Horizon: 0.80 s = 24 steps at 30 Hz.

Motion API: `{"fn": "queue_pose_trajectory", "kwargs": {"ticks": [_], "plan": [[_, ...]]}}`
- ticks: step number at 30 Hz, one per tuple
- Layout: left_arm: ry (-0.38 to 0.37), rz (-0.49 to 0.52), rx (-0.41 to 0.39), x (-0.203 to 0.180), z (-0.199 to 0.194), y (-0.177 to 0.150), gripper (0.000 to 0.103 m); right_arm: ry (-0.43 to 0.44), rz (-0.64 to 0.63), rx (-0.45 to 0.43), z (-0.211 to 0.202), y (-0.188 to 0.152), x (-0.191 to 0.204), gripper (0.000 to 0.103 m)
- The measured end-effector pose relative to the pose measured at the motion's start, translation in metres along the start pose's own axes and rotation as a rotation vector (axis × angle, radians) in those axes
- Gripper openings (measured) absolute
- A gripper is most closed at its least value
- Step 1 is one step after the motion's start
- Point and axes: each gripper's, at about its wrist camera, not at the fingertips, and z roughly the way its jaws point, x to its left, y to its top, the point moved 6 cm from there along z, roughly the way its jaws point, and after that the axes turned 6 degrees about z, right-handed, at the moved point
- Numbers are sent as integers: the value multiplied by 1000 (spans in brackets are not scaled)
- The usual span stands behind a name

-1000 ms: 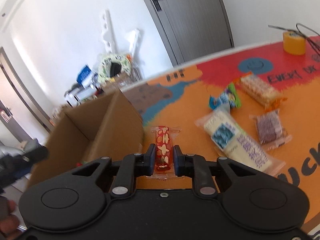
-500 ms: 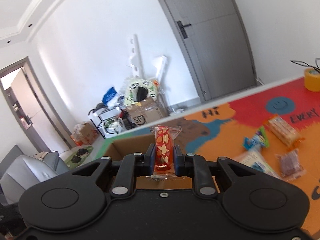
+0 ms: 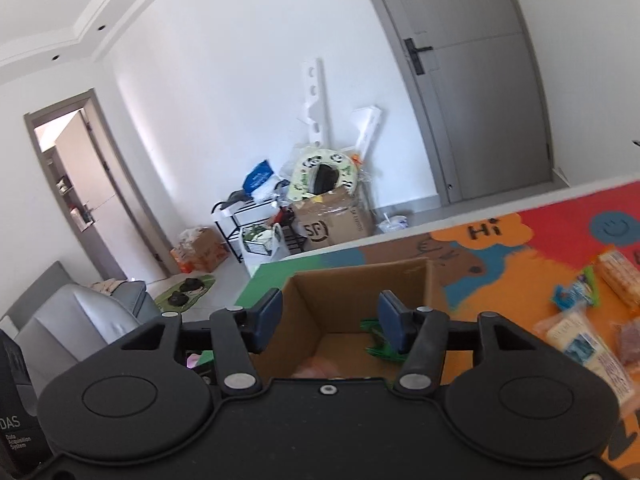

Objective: Organize snacks
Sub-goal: 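Carry the packet over the box and open the right gripper, then move the left gripper to the white cake bag and grasp it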

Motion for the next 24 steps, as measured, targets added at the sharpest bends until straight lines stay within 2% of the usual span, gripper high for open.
{"fn": "queue_pose_trajectory", "kwargs": {"ticks": [2, 11, 18, 24], "plan": [[-9, 8, -1, -6, 0, 0, 87, -25, 17, -4, -6, 1, -10, 56], [-58, 71, -7, -50, 1, -1, 94, -150, 62, -44, -43, -1, -63, 77], [-115, 122, -6, -91, 1, -7, 97, -212, 96, -84, -76, 1, -97, 95], [-172, 159, -6, -128, 0, -12, 98, -263, 125, -121, -102, 5, -124, 100]]}}
